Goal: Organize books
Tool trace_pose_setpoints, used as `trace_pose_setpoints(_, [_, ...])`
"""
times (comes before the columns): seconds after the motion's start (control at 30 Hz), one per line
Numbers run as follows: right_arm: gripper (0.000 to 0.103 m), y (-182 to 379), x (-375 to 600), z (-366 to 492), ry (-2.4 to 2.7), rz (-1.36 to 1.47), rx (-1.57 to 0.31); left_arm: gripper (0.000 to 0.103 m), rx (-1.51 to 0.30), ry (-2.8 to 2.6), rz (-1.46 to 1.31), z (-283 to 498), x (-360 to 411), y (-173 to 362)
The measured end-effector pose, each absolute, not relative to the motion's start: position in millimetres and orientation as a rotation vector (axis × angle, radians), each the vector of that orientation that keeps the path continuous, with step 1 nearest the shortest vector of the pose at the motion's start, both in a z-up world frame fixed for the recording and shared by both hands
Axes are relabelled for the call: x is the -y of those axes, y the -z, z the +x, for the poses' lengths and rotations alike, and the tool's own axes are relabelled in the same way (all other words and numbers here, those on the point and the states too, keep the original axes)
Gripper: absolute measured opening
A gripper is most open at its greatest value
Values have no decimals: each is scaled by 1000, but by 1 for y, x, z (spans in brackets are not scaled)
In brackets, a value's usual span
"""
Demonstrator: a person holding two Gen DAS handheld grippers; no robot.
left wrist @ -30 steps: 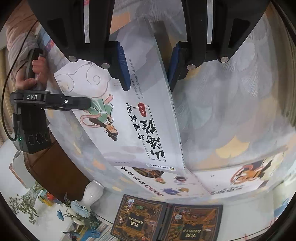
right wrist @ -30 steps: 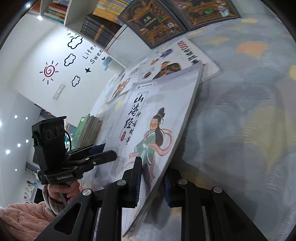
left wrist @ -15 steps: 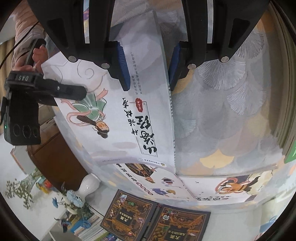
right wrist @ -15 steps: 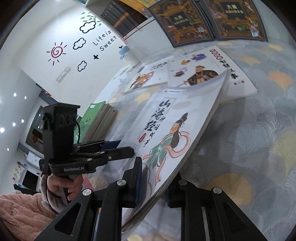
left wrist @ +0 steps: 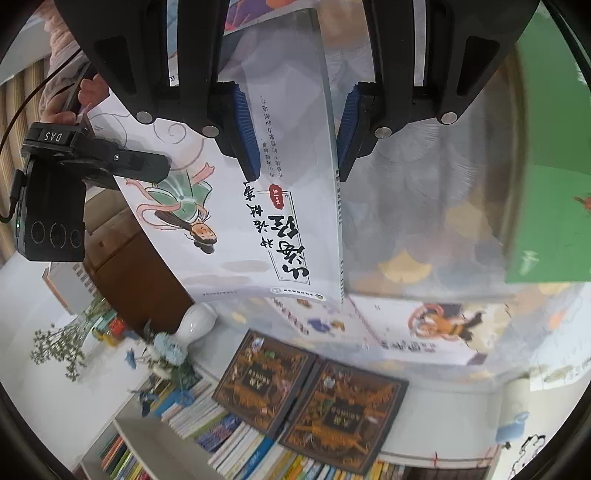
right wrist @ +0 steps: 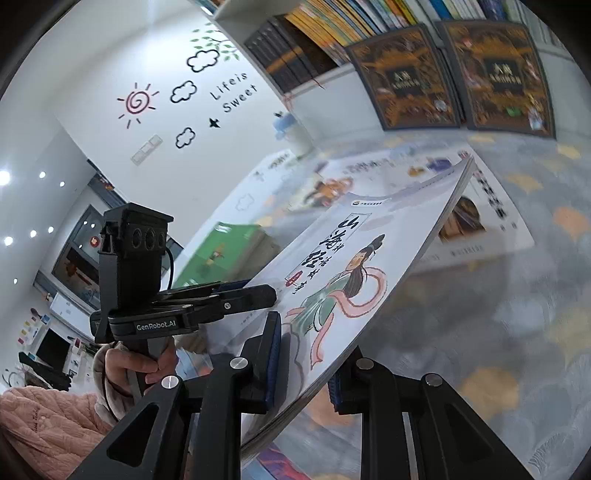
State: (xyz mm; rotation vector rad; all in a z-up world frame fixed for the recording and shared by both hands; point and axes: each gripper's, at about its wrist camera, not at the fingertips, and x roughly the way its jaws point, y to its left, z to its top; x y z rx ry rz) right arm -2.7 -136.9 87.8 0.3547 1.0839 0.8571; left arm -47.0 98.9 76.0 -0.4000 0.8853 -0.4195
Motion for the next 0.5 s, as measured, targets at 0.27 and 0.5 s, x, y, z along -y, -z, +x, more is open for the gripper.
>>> trace_pose_setpoints(0.27, [21, -116, 79, 1, -923, 328, -1030, 37, -802, 352, -401, -69, -155, -102])
trace_pose_setpoints(0.5, [21, -119, -1, -5, -1016, 291, -996, 38, -782, 207, -361, -100, -222, -110])
